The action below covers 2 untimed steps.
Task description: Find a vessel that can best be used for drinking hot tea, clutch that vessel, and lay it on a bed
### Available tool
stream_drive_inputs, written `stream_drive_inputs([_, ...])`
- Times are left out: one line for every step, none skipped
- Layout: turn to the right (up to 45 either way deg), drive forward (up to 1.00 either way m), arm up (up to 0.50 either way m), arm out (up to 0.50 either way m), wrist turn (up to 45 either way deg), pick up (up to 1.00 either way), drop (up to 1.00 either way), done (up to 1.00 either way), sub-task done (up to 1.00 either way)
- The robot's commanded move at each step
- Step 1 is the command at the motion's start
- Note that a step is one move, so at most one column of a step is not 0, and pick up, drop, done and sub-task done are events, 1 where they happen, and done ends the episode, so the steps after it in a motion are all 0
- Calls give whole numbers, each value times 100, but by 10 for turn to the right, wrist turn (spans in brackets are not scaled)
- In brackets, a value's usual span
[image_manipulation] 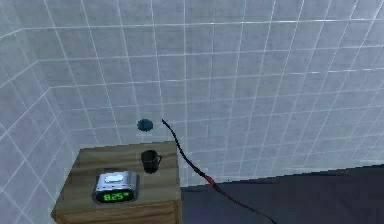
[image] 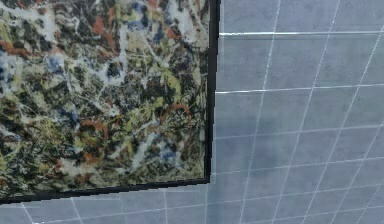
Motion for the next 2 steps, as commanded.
stream_drive_inputs([-90,0,0,0,0,0,0,0,0])
stream_drive_inputs([0,0,50,0,0,0,0,0,0])
